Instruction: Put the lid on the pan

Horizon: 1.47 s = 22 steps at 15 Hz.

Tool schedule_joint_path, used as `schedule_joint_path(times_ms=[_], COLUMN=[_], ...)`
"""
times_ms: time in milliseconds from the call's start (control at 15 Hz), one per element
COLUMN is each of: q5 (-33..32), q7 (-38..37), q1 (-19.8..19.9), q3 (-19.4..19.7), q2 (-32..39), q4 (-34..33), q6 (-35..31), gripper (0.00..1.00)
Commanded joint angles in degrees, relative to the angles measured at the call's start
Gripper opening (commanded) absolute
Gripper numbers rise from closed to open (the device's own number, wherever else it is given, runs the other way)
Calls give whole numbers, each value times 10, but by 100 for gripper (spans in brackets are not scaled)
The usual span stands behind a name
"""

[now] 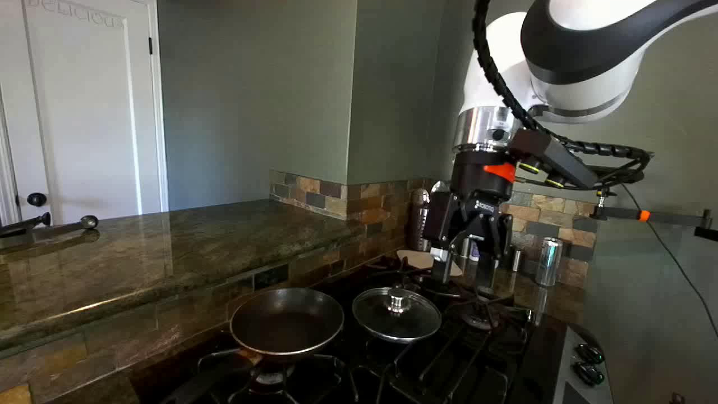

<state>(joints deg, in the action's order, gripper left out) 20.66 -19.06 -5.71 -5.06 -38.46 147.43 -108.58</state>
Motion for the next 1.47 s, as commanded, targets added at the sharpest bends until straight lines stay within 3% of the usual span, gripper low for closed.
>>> schedule_joint_path(times_ms=[0,333,600,933,1400], q5=[5,5,-38,-118,-175], q7=[5,5,-36,6,89], q1=[10,10,58,102,98], q3=[-8,-8,-12,2,25], q2=[0,0,15,48,134], q4=[-1,-1,3,-1,-11], q6=[3,3,-15,-70,-183], gripper=[100,100,100,100,100])
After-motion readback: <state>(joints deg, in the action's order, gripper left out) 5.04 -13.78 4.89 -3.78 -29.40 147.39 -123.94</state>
